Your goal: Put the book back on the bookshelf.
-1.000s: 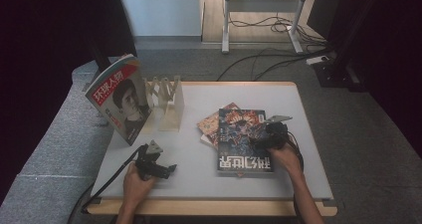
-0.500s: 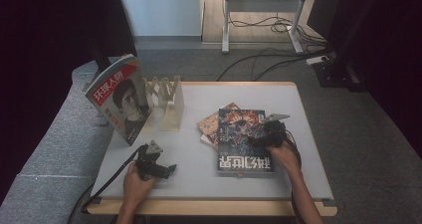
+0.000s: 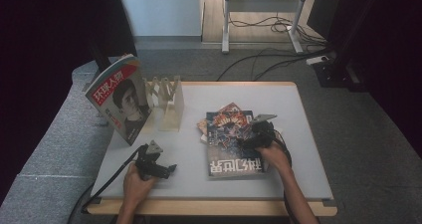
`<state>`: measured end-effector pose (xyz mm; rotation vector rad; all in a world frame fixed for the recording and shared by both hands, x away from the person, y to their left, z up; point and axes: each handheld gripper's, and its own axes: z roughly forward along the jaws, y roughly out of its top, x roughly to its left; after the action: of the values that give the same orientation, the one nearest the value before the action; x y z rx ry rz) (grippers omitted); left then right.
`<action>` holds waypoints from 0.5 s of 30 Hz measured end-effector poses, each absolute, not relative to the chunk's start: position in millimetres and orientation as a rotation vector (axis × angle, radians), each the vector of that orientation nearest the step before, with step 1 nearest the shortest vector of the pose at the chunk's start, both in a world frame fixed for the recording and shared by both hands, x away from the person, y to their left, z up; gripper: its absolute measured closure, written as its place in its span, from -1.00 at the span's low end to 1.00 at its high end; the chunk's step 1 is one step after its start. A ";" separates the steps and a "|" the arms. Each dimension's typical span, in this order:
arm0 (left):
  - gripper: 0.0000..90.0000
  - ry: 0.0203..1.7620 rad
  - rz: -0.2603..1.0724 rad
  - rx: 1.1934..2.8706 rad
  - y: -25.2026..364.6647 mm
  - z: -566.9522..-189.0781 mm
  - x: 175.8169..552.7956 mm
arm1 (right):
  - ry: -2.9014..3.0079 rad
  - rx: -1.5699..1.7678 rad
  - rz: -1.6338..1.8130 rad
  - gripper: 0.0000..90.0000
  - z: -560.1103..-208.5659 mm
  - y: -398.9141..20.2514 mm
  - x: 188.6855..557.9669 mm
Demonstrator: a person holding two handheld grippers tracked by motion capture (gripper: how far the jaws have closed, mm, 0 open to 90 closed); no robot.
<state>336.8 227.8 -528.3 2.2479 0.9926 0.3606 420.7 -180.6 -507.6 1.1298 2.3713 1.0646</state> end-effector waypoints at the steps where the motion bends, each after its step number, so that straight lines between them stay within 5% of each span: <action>1: -1.00 0.993 0.360 2.248 227.8 -528.3 336.8 | 2.375 1.123 1.068 -1.00 -507.7 -178.0 420.3; 15: -1.00 0.994 0.359 2.248 227.7 -528.2 337.0 | 2.364 1.082 1.088 -0.98 -501.4 -176.6 413.0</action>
<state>337.0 227.7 -528.2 2.2482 0.9941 0.3594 413.0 -176.6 -501.4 1.0817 2.3641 1.0883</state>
